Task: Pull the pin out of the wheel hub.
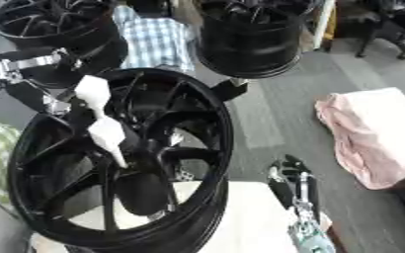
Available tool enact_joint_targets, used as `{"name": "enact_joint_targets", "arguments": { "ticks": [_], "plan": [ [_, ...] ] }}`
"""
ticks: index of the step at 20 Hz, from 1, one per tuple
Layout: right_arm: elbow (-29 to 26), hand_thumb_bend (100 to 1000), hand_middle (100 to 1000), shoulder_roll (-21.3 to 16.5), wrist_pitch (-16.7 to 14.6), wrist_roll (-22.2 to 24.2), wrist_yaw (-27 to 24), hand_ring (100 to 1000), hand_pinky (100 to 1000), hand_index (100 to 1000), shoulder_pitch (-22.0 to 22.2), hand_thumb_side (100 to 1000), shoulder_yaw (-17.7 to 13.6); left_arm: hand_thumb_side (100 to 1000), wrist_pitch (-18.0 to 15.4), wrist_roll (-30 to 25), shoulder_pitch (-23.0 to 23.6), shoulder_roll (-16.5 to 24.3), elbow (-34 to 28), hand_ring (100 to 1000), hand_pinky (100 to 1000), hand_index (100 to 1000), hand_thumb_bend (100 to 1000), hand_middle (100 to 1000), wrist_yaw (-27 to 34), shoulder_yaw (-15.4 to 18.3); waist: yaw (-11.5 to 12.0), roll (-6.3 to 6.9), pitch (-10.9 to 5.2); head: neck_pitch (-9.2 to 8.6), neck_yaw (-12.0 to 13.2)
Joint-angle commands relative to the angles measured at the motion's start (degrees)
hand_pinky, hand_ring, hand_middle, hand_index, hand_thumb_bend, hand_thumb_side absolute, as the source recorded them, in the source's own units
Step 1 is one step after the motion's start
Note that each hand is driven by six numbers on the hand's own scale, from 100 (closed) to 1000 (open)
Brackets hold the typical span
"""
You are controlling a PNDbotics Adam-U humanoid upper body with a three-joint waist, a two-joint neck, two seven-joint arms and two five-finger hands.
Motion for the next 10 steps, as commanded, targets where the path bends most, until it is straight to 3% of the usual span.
{"name": "enact_joint_targets", "arguments": {
  "ticks": [1, 5, 10],
  "plan": [
    [-0.4, 100, 701, -0.59, 0.02, -0.14, -0.22, 712, 753, 831, -0.49, 488, 0.03, 312, -12.26, -14.3, -0.68, 5.3, -3.69, 707, 781, 528, 229, 469, 3.47, 4.43, 0.35, -0.11, -0.76, -0.75, -0.24],
    [-0.25, 100, 700, -0.67, 0.05, -0.43, -0.44, 712, 753, 831, -0.4, 487, -0.18, 308, -9.67, -14.3, 3.15, 11.67, -7.88, 712, 783, 539, 233, 478, 8.36, 10.12, 0.97, -0.14, -0.77, -1.01, -0.73],
    [-0.31, 100, 701, -0.82, 0.1, -0.84, -0.63, 712, 754, 831, -0.41, 486, -0.49, 303, -6.2, -14.3, 16.3, 20.54, -11.31, 727, 778, 576, 301, 510, 14.62, 20.34, 1.66, -0.26, -0.59, -1.52, -1.64]
  ]
}}
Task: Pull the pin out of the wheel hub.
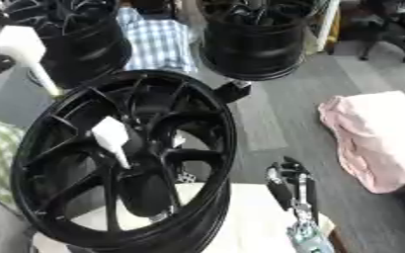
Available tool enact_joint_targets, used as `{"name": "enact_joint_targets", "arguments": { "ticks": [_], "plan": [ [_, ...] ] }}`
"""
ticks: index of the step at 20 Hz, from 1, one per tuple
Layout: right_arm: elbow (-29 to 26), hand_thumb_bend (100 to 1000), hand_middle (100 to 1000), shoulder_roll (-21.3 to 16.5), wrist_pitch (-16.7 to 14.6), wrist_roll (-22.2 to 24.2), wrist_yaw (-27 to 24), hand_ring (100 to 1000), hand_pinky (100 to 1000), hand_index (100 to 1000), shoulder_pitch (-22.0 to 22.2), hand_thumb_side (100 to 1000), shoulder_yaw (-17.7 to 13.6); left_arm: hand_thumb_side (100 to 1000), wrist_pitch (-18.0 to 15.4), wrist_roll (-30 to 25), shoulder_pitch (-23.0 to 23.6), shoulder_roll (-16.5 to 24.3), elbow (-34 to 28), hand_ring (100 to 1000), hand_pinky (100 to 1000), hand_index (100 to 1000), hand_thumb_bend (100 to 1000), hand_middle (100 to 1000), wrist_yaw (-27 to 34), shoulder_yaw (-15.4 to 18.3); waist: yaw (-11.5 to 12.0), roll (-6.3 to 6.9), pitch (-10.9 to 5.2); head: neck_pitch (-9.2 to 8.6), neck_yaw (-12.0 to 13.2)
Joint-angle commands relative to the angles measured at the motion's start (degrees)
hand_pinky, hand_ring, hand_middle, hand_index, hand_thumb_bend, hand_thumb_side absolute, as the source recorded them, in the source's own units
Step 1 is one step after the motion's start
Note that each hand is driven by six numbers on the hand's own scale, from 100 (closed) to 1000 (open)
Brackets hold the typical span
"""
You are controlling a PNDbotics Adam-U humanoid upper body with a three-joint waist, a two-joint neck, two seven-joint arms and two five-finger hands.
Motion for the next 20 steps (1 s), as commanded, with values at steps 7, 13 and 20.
{"name": "enact_joint_targets", "arguments": {
  "ticks": [7, 13, 20],
  "plan": [
    [-1.39, 100, 701, -1.16, 0.38, -0.78, -0.29, 712, 754, 831, -0.48, 485, -0.93, 526, -7.33, -10.99, 22.52, 3.11, 5.26, 899, 867, 912, 735, 873, -6.93, 17.95, 1.13, -0.47, -0.14, -1.11, -1.46],
    [-1.51, 100, 701, -0.97, 0.6, -0.68, -0.47, 712, 754, 831, -0.73, 485, -0.88, 673, -3.91, 0.67, 26.95, -7.07, 14.29, 919, 867, 928, 756, 906, -21.94, 23.06, 1.14, -0.98, 0.06, -1.09, -1.15],
    [-1.47, 100, 701, -0.43, 0.74, -0.45, -0.81, 712, 753, 831, -1.2, 488, -0.78, 713, 1.9, 13.98, 26.22, -19.15, 11.63, 851, 787, 861, 541, 824, -21.05, 27.09, 0.98, -1.95, 0.49, -1.16, -0.52]
  ]
}}
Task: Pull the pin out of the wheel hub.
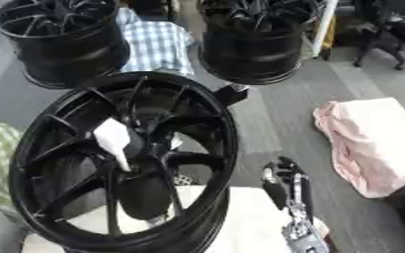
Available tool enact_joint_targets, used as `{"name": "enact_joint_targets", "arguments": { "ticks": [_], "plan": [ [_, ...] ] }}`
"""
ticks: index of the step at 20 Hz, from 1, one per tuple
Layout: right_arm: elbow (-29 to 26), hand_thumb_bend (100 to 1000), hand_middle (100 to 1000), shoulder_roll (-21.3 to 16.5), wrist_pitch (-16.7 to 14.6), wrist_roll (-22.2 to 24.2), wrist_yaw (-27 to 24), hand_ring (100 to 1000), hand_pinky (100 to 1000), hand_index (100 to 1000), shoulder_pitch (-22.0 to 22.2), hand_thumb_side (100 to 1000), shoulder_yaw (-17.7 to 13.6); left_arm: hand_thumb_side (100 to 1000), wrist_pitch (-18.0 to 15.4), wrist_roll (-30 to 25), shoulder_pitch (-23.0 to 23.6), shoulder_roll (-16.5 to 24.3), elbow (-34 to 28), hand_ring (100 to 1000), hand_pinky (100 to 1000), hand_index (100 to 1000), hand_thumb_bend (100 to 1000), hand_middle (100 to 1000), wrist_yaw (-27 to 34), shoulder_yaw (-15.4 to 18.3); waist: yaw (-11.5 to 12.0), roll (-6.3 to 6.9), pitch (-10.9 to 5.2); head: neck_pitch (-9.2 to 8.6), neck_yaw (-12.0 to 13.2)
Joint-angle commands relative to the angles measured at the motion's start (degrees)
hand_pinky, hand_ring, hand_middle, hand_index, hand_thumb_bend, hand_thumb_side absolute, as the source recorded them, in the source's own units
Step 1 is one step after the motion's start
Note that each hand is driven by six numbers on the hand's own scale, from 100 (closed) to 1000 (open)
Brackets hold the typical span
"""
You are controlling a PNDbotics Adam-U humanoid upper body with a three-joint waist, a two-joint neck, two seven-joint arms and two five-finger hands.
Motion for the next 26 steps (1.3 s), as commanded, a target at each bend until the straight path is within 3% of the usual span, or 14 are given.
{"name": "enact_joint_targets", "arguments": {
  "ticks": [1, 5, 11, 16, 26],
  "plan": [
    [-1.09, 100, 702, -0.35, 0.17, 0.02, -0.54, 712, 754, 831, -1.09, 488, -0.1, 722, 2.69, 3.52, -0.99, -3.55, -4.53, 834, 775, 848, 514, 808, 1.51, 2.83, -0.03, -0.07, -0.12, -0.66, 0.56],
    [-0.98, 100, 702, -0.09, 0.25, 0.26, -0.71, 712, 753, 831, -1.31, 489, 0.03, 725, 8.42, 7.3, -0.69, -10.51, -10.54, 790, 742, 811, 437, 765, 3.6, 5.93, -0.08, -0.57, -0.06, -0.28, 1.68],
    [-0.77, 100, 702, 0.13, 0.32, 0.49, -1.1, 713, 753, 831, -1.56, 491, 0.12, 703, 15.4, 17.4, 1.28, -18.84, -14.93, 740, 710, 762, 342, 705, 6.3, 10.22, -0.1, -1.15, 0.12, -0.73, 1.18],
    [-0.67, 100, 702, 0.2, 0.39, 0.68, -1.18, 713, 753, 831, -1.74, 492, 0.24, 685, 15.83, 21.37, 2.63, -20.99, -13.82, 719, 699, 744, 305, 683, 7.38, 9.06, -0.17, -1.39, 0.18, -0.58, 0.98],
    [-0.76, 100, 702, 0.09, 0.37, 0.5, -1.07, 712, 753, 831, -1.56, 490, 0.13, 660, 14.8, 21.72, 2.27, -19.76, -10.43, 711, 694, 740, 302, 675, 2.48, 6.17, 0.24, -1.26, -0.05, -0.56, 1.3]
  ]
}}
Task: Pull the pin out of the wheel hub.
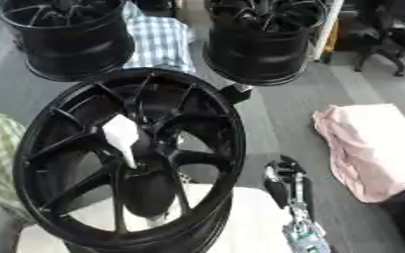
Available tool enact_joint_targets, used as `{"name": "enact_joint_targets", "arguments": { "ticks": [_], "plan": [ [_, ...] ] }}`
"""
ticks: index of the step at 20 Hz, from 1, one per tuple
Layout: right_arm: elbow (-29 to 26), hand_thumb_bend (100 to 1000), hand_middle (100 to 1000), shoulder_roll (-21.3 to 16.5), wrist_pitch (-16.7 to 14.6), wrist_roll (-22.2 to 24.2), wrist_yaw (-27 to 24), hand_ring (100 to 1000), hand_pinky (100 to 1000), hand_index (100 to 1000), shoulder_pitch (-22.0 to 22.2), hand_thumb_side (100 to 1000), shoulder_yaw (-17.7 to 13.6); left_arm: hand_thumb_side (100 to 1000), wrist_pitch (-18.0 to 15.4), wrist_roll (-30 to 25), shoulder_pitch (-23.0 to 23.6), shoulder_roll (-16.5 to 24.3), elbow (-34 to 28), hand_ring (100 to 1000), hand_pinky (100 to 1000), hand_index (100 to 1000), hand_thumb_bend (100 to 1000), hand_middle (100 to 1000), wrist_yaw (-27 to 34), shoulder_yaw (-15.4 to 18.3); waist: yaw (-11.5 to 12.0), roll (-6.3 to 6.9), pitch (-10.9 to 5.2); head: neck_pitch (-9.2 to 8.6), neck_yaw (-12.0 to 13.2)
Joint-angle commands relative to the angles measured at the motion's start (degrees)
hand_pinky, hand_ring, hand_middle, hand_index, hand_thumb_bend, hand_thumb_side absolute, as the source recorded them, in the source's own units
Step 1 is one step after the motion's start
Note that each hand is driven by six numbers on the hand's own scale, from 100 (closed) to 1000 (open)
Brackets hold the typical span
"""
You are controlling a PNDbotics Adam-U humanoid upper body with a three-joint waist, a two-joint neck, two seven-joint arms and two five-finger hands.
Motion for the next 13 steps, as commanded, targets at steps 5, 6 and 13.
{"name": "enact_joint_targets", "arguments": {
  "ticks": [5, 6, 13],
  "plan": [
    [-0.79, 100, 701, -0.7, -0.11, -0.44, -0.35, 712, 752, 831, -0.56, 489, -0.2, 662, -0.34, -0.73, -0.86, 1.99, 0.65, 711, 693, 739, 305, 674, -0.57, -1.21, 0.53, 0.14, -0.57, -0.07, 0.11],
    [-0.81, 100, 701, -0.74, -0.13, -0.49, -0.39, 712, 752, 830, -0.53, 488, -0.21, 661, -0.35, -0.83, -0.88, 1.99, 0.68, 710, 693, 739, 305, 674, -0.47, -1.26, 0.57, 0.13, -0.59, -0.01, 0.12],
    [-0.77, 100, 701, -0.84, -0.13, -0.82, -0.61, 712, 752, 830, -0.43, 489, -0.28, 662, -0.35, -1.2, -0.94, 1.97, 0.76, 710, 692, 737, 310, 672, -0.24, -1.53, 0.88, 0.12, -0.73, 0.01, 0.05]
  ]
}}
